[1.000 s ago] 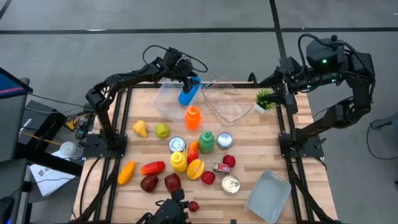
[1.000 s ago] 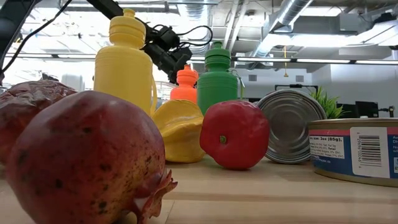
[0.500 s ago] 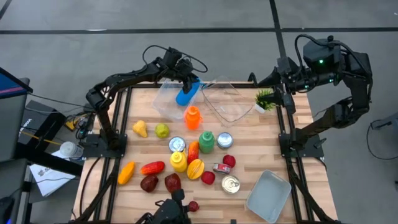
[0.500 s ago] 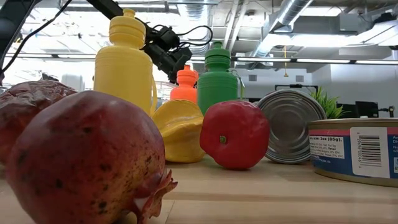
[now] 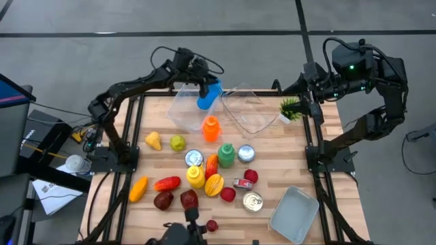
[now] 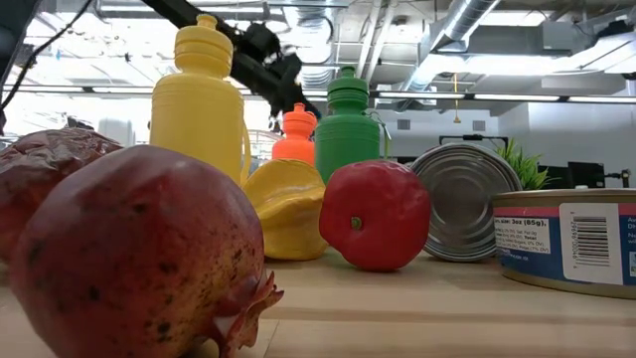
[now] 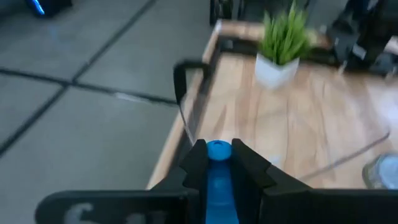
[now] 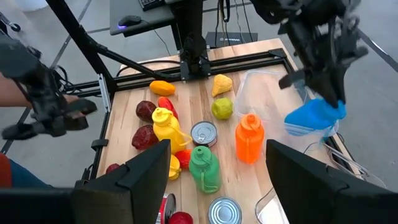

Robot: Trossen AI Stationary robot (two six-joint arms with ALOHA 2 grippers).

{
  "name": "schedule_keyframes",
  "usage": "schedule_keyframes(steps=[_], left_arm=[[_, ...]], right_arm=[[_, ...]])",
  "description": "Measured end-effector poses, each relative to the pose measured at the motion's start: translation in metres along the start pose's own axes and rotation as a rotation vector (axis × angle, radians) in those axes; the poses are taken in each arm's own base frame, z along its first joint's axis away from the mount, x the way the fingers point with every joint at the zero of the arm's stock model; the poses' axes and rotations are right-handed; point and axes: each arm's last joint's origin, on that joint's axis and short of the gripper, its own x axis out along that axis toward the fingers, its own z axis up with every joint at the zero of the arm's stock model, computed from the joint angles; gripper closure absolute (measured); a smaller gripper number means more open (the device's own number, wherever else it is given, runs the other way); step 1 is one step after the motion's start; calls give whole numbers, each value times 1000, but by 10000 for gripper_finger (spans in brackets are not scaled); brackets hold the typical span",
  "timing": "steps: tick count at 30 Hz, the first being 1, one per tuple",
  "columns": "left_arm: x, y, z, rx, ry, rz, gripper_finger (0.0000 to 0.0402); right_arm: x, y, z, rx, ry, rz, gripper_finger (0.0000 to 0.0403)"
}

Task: Pick & Place Food Item
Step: Put the blue water bottle into the left transparent bin

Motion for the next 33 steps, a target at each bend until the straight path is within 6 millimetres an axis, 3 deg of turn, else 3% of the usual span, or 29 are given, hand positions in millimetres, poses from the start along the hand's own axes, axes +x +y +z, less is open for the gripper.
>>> schedule_keyframes(steps=[4,7,14,18,25,29,33], left_arm=[[-25,-7,13,1,-108,27,370],[-47,-14,10,-16,-185,69,372],[-90,-25,-33,-105,-491,248,377],[-87,-29,-57,-147,-550,282,400],[-64,-30,-73,-167,-499,269,401],[-75,-31,-69,-182,-447,278,398],[-92,-38,-57,-151,-274,314,392]], right_arm=[[0,0,0,-2,0,0,148],[0,0,0,-9,-1,0,148],[0,0,3,-40,-29,1,148],[0,0,6,-47,-62,2,148],[0,0,7,-35,-75,3,148],[3,0,8,-2,-66,2,148],[10,-1,9,-13,-43,-6,148]])
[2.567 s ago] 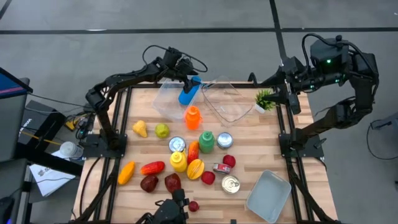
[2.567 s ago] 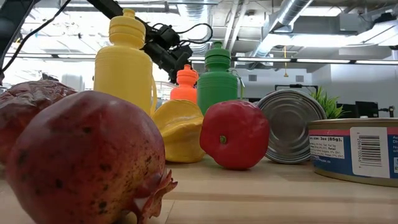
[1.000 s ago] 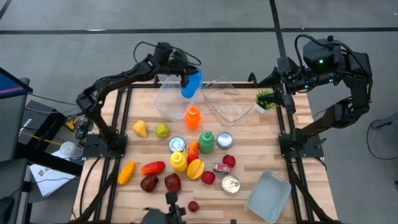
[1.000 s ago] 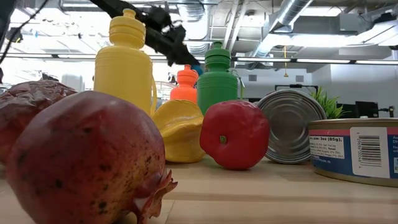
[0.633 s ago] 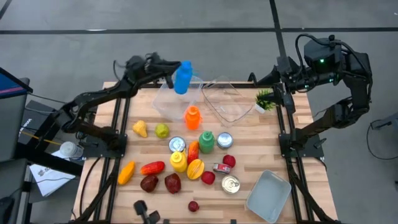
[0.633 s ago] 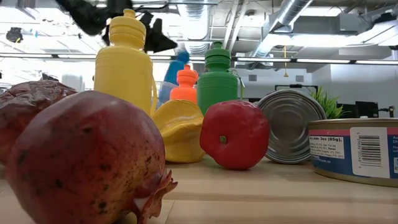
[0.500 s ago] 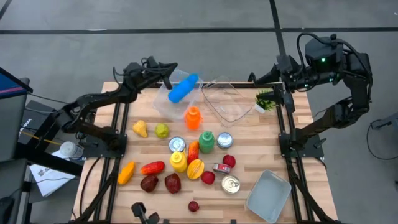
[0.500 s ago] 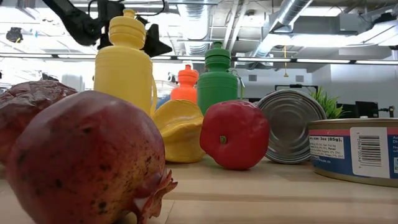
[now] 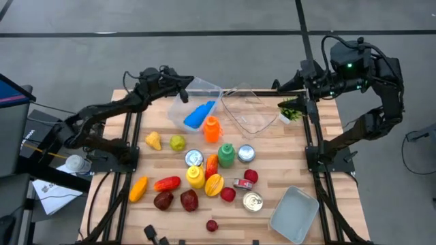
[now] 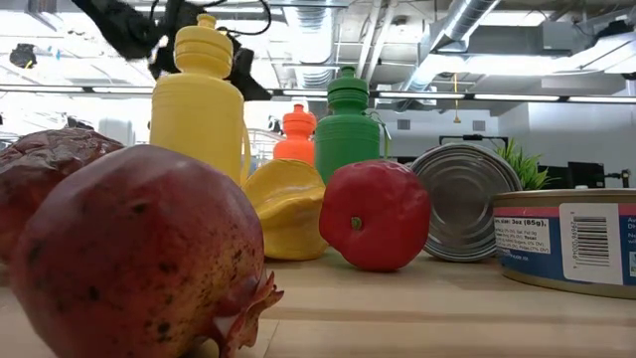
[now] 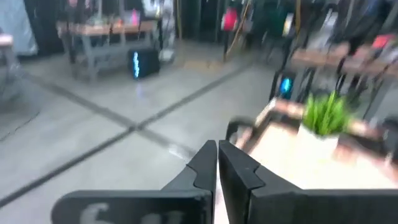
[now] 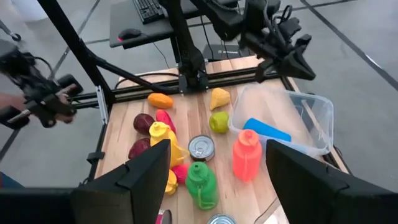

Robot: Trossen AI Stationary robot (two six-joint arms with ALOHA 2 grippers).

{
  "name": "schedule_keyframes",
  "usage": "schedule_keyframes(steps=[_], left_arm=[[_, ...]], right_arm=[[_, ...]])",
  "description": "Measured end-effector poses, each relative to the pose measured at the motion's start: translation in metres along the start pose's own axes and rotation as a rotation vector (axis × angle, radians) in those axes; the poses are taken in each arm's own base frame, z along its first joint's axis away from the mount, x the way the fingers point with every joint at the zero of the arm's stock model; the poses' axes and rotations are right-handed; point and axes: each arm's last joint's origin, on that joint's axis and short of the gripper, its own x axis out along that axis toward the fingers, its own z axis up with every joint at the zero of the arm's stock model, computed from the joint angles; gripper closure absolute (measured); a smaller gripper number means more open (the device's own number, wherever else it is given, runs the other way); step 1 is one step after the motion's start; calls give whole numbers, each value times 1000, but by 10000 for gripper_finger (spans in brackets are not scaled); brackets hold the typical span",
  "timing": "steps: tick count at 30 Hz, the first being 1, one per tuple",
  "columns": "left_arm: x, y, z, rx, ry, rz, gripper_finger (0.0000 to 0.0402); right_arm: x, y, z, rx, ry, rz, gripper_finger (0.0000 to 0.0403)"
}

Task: Pick & Place Food Item
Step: Put the blue water bottle into the left transparent bin

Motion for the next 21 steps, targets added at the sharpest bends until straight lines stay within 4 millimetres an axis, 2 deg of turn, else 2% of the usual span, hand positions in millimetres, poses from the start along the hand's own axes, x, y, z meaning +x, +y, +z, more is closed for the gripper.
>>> schedule_keyframes(steps=[3,6,9,14,18,21], left_arm=[[-6,-10,13,71,136,24,377],[-6,-19,21,127,319,-10,345],[1,-26,29,131,417,-49,297],[23,-31,41,117,477,-67,193],[43,-23,32,36,572,-61,116],[57,-11,17,-77,673,-118,77]], right_arm=[[8,-2,1,-6,26,-11,148],[16,-3,1,-22,52,-12,148],[25,-4,2,-21,74,-13,148],[35,-5,2,-18,108,-11,148],[37,-5,1,-15,117,-10,148],[35,-4,0,-5,132,-6,148]])
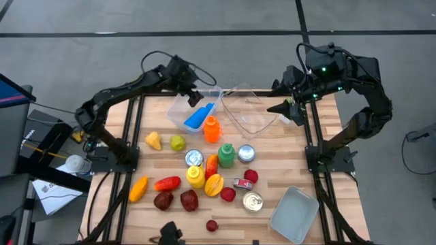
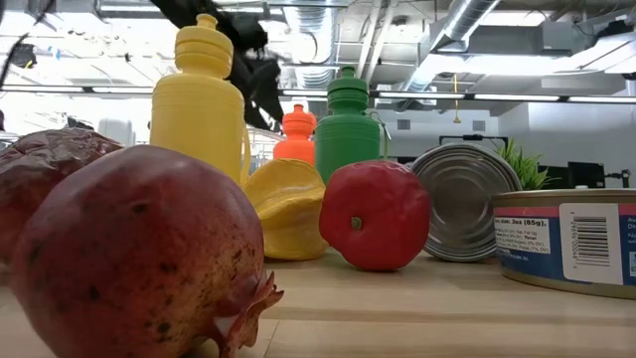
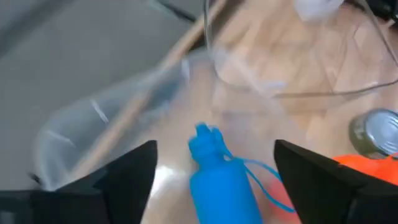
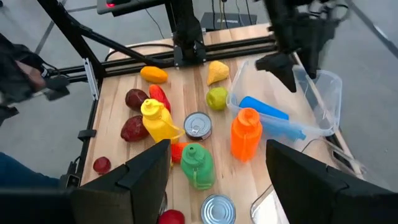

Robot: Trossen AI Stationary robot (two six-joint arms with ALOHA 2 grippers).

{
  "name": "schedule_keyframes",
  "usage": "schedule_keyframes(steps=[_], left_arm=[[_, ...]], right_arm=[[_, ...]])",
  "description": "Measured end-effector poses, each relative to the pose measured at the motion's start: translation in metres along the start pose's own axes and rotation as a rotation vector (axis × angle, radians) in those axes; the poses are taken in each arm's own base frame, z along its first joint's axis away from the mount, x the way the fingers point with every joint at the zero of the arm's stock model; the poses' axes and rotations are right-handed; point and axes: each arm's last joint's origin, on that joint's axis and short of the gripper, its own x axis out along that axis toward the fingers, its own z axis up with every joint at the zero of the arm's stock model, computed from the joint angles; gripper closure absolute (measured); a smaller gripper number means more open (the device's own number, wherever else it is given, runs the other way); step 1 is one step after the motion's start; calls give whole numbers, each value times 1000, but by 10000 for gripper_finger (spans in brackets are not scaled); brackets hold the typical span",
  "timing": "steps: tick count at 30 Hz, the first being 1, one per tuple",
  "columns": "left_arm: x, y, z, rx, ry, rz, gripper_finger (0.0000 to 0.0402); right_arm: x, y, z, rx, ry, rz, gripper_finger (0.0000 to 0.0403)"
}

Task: Pick & Place Food Item
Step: Put the blue water bottle into the left transparent bin

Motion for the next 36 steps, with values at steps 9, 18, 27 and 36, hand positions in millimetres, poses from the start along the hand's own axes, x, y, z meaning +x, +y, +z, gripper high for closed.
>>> schedule_keyframes(steps=[9,18,27,36], left_arm=[[42,13,-9,-47,79,-93,66],[73,20,-16,-25,121,-16,80],[82,18,-17,-12,112,-17,88],[57,9,-7,26,56,14,126]], right_arm=[[2,0,1,10,0,-3,148],[16,-4,7,18,-5,-16,148],[27,-11,12,37,-1,-36,148],[28,-13,11,42,7,-39,148]])
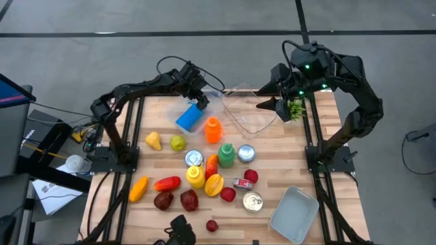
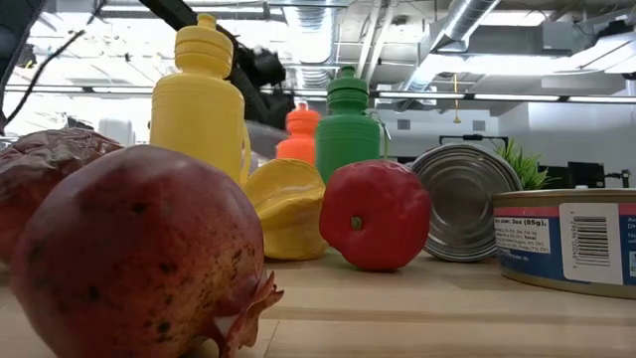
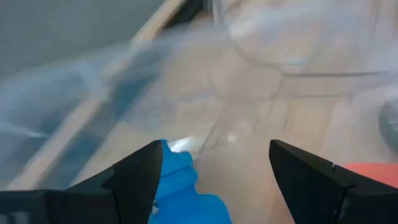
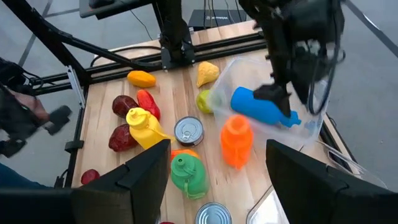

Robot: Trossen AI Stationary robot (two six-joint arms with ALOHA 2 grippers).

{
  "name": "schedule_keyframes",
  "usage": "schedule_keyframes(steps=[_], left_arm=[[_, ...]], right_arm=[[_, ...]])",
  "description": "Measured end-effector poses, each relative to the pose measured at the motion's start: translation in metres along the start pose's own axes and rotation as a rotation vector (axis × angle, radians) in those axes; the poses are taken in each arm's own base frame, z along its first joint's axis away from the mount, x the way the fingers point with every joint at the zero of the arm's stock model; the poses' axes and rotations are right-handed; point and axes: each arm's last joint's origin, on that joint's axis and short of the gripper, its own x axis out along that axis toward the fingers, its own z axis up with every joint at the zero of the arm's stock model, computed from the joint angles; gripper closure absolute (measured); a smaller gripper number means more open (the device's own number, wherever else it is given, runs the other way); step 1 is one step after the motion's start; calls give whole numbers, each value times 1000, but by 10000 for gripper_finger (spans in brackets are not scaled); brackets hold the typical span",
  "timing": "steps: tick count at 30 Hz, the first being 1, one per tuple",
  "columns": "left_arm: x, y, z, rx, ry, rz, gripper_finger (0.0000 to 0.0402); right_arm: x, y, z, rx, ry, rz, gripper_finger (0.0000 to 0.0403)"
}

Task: Pick & Place Food Item
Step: Put the blue water bottle into the left transparent bin

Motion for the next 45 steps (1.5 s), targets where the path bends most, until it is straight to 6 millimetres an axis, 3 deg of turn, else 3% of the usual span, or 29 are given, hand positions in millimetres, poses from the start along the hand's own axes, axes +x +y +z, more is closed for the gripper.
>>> schedule_keyframes(steps=[4,8,13,19,29,34,41,45], left_arm=[[-27,-1,8,35,-64,86,146],[-55,-17,11,125,-95,111,162],[-68,-36,2,298,-6,65,173],[-52,-27,-16,385,118,52,174],[-27,-29,-21,573,176,37,174],[-14,-29,-24,601,243,111,174],[-14,-26,-28,632,309,179,177],[-14,-27,-28,636,302,159,198]], right_arm=[[0,0,0,0,0,0,148],[0,2,0,-4,1,9,148],[0,2,-1,-5,8,12,148],[0,2,-2,-4,19,11,148],[1,10,-3,-26,25,42,148],[1,16,-3,-43,28,62,148],[1,19,-3,-50,29,71,148],[1,19,-3,-50,29,71,148]])
